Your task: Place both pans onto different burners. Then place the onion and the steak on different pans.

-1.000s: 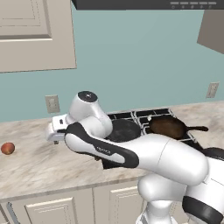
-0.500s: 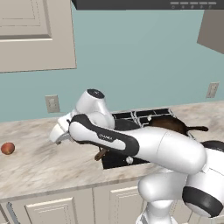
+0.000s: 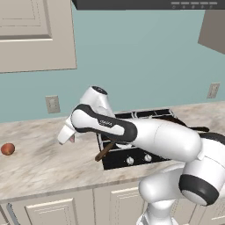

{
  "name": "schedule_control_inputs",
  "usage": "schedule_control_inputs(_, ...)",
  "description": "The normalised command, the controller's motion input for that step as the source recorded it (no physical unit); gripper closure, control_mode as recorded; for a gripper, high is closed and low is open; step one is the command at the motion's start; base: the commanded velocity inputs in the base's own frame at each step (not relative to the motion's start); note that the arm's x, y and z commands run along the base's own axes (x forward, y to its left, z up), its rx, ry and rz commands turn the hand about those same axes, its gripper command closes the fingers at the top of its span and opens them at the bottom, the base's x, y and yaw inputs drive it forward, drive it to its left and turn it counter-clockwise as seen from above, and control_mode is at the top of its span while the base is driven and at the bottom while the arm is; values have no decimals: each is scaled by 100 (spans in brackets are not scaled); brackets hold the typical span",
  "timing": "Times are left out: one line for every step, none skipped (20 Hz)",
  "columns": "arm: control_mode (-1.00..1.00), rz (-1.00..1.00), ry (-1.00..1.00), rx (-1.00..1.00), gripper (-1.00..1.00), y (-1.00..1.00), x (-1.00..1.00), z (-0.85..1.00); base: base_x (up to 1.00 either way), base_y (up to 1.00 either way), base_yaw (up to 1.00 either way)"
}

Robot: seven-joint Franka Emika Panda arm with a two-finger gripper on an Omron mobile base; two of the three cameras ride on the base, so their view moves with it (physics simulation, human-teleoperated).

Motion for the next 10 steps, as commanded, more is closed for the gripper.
schedule_control_inputs(-100,32,-8,-9,-100,7,11,0,0,0,0)
schedule_control_inputs(-100,26,-10,-11,-100,9,4,2,0,0,0)
schedule_control_inputs(-100,21,-11,-13,-100,9,0,3,0,0,0)
schedule_control_inputs(-100,18,-11,-16,-100,7,0,5,0,0,0)
schedule_control_inputs(-100,13,-11,-18,-100,9,-4,6,0,0,0)
schedule_control_inputs(-100,11,-10,-18,-100,10,-8,5,0,0,0)
schedule_control_inputs(-100,10,-9,-18,-100,11,-5,5,0,0,0)
schedule_control_inputs(-100,9,-9,-18,-100,12,-4,5,0,0,0)
schedule_control_inputs(-100,8,-9,-18,-100,12,-4,4,0,0,0)
schedule_control_inputs(-100,7,-9,-18,-100,11,-4,3,0,0,0)
